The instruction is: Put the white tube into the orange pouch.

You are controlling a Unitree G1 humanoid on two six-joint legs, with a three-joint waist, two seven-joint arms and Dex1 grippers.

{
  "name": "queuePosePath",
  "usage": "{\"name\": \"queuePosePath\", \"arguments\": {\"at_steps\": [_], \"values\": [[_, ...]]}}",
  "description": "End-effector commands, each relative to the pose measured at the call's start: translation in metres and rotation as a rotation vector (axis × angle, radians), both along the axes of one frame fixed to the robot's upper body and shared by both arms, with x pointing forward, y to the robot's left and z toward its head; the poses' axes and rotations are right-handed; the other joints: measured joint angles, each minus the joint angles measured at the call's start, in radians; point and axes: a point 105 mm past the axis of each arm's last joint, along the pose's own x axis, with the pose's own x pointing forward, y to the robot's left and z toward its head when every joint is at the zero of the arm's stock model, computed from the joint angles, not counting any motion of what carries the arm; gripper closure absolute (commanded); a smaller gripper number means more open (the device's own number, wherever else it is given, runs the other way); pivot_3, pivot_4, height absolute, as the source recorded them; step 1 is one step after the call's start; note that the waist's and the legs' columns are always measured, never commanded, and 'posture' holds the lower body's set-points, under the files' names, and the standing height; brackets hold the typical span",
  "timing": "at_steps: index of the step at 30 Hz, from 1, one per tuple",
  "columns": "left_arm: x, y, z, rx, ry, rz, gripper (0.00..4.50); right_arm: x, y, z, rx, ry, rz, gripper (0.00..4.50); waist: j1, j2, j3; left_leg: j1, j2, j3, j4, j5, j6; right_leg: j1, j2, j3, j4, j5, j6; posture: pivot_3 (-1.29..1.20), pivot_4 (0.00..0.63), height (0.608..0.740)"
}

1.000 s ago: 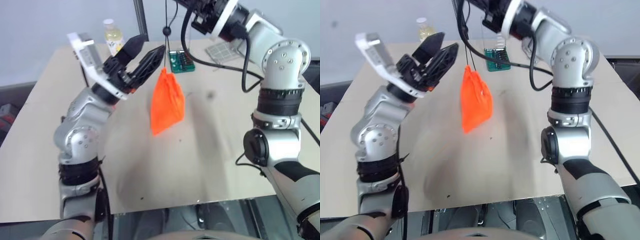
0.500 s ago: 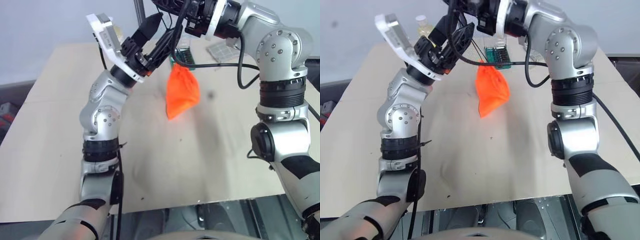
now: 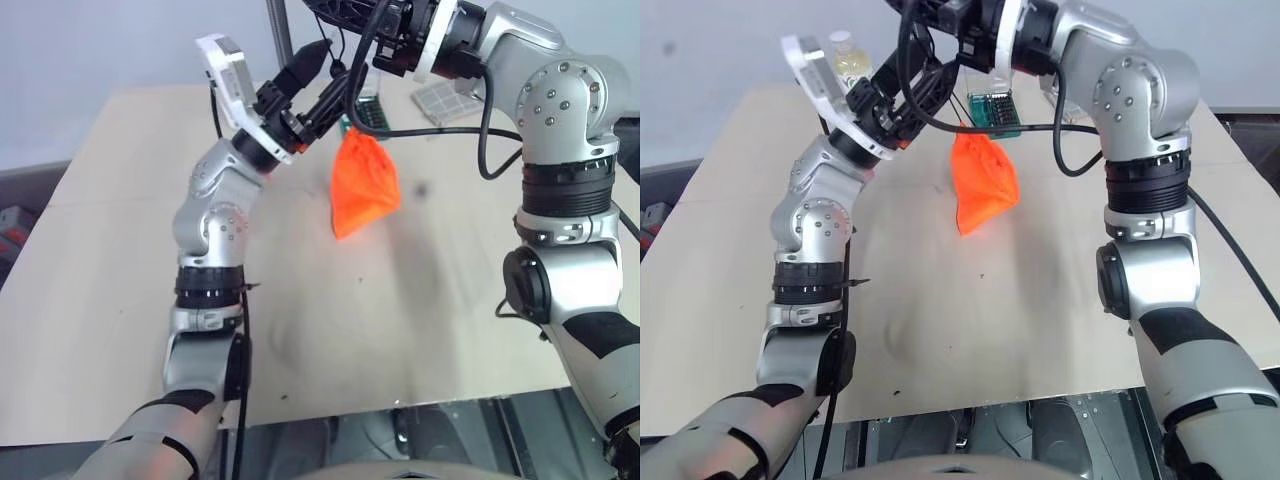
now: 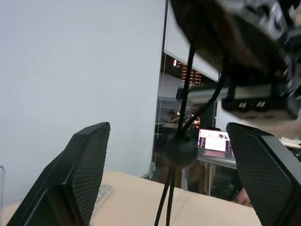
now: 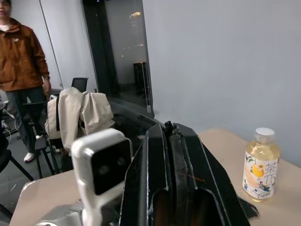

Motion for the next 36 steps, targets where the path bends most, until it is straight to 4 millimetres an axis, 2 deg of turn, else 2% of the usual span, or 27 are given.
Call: {"name": "queuePosePath", "arguments": {"at_steps": [1,2,5,10,11,12,19,21,24,27,32,36], "values": [[-0.006,-0.006,0.015,0.001,-0.072,-0.024,0.35,-0.016,-0.001,0.018,0.032,-0.07,0.029,4.5,0.0,0.0,0.0,0.0,0.0,0.0,0.0,0.0,0.0,0.0,0.0,0.0,0.0,0.0,0.0,0.0,0.15,0.74],[-0.006,-0.007,0.016,0.003,-0.075,-0.027,0.35,-0.016,-0.001,0.017,0.031,-0.07,0.03,4.5,-0.001,0.0,0.0,0.0,0.0,0.0,0.0,0.0,0.0,0.0,0.0,0.0,0.0,0.0,0.0,0.0,0.15,0.74],[-0.006,-0.008,0.018,0.001,-0.086,-0.037,1.15,-0.017,-0.001,0.016,0.028,-0.069,0.029,4.5,0.0,0.0,0.0,0.0,0.0,0.0,0.001,0.0,0.0,0.0,0.0,0.0,0.001,0.0,0.0,0.0,0.15,0.74],[-0.007,-0.009,0.019,0.0,-0.083,-0.044,3.46,-0.014,-0.002,0.013,0.018,-0.061,0.009,4.5,0.0,0.0,0.0,0.0,0.0,0.0,0.002,0.0,0.0,0.0,0.0,0.0,0.001,0.0,0.0,0.0,0.15,0.74],[-0.007,-0.009,0.018,-0.001,-0.081,-0.044,4.04,-0.013,-0.002,0.013,0.016,-0.06,0.006,4.5,-0.001,0.0,0.0,0.0,0.0,0.0,0.002,0.0,0.0,0.0,0.0,0.0,0.002,0.0,0.0,0.0,0.15,0.74],[-0.006,-0.009,0.018,-0.002,-0.08,-0.044,4.29,-0.013,-0.002,0.012,0.016,-0.059,0.004,4.5,-0.001,0.0,0.0,0.0,0.0,0.0,0.002,0.0,0.0,0.0,0.0,0.0,0.002,0.0,0.0,0.0,0.15,0.74],[-0.005,-0.007,0.01,0.008,-0.064,-0.028,4.28,-0.008,-0.007,0.019,0.04,-0.073,-0.032,4.5,-0.001,0.0,0.0,0.0,0.0,0.0,0.003,0.0,0.0,0.0,0.0,0.0,0.003,0.0,0.0,0.0,0.15,0.74],[0.0,-0.006,-0.008,0.053,-0.034,-0.008,4.28,-0.003,-0.017,0.033,0.084,-0.086,-0.075,4.5,-0.001,0.0,0.0,0.0,0.0,0.0,0.003,0.0,0.0,0.0,0.0,0.0,0.003,0.0,0.0,0.0,0.15,0.74],[0.01,-0.01,-0.051,0.224,0.004,0.035,4.28,0.002,-0.031,0.05,0.123,-0.122,-0.115,4.5,0.0,0.0,0.0,0.0,-0.001,0.0,0.003,0.0,0.0,0.0,0.0,0.0,0.003,0.0,0.0,0.0,0.15,0.74],[0.017,-0.011,-0.08,0.295,0.051,0.034,4.28,0.007,-0.045,0.066,0.161,-0.142,-0.164,4.5,0.001,0.0,0.0,0.0,-0.001,0.0,0.003,0.0,0.0,0.0,0.0,0.0,0.003,0.0,0.0,0.0,0.15,0.74],[0.025,-0.009,-0.115,0.386,0.098,0.063,4.28,0.008,-0.069,0.093,0.249,-0.165,-0.224,4.5,0.0,0.0,0.0,0.0,-0.001,0.001,0.003,0.0,0.0,0.0,0.0,0.0,0.003,0.0,0.0,0.0,0.15,0.74],[0.025,-0.007,-0.13,0.409,0.105,0.078,4.28,0.01,-0.094,0.111,0.34,-0.152,-0.27,4.5,0.001,0.0,0.0,0.0,-0.001,0.001,0.004,0.0,0.0,0.0,0.0,0.001,0.004,0.0,0.0,0.0,0.15,0.74]]}}
